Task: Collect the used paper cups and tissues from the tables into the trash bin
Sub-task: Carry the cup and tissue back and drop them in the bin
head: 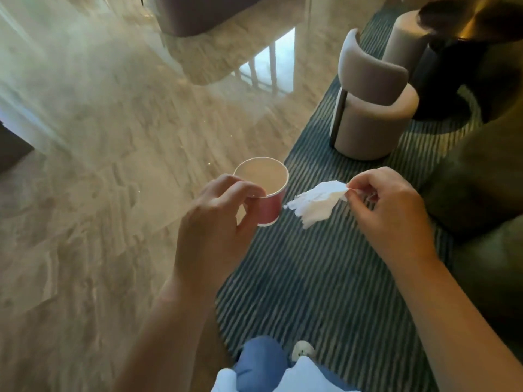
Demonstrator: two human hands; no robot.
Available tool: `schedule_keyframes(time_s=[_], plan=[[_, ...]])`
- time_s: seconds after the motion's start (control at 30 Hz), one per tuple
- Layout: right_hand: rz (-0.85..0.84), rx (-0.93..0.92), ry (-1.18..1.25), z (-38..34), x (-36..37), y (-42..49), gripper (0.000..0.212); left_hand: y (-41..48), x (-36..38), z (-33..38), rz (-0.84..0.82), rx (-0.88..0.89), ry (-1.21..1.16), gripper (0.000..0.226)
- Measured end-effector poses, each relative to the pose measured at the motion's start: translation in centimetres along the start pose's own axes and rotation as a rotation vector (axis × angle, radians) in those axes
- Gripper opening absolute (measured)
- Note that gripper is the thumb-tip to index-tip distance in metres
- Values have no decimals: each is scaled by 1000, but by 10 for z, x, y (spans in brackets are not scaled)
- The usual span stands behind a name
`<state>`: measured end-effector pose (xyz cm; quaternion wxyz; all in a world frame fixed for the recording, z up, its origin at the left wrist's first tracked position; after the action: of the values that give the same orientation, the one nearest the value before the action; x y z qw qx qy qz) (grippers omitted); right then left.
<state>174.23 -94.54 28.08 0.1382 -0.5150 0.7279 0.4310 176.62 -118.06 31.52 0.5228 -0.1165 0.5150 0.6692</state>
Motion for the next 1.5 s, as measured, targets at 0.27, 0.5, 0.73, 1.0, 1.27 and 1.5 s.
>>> schedule_keyframes(time_s=[0.27, 0.5, 0.73, 1.0, 1.27, 1.5], plan=[[-66, -22, 1, 57, 79, 125, 4, 117, 88, -68, -11, -67, -48, 16], [-15, -35, -95, 99, 138, 294, 4, 274, 178, -139, -1, -66, -155, 18], [111, -13, -124, 136, 171, 446, 7, 436, 252, -168, -5, 13, -170, 11], [74, 62, -119, 237, 246, 583, 10, 575, 361, -214, -71, 29, -145, 11], [129, 129, -123, 335, 279, 786, 10, 766, 474, -223, -119, 83, -108, 12], [120, 114, -47, 402, 305, 902, 7, 869, 561, -237, -159, 48, -135, 13]])
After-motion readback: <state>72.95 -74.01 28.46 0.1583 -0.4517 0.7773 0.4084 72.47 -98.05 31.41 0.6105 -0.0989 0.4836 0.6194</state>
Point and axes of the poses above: each hand's wrist, its own y-axis towards the middle knuckle, its own x-axis out of the palm, z = x × y, the point moved 3 cm from there along y, towards the middle knuckle, and after that the axes turned 6 degrees about z, right-handed, at the moved point
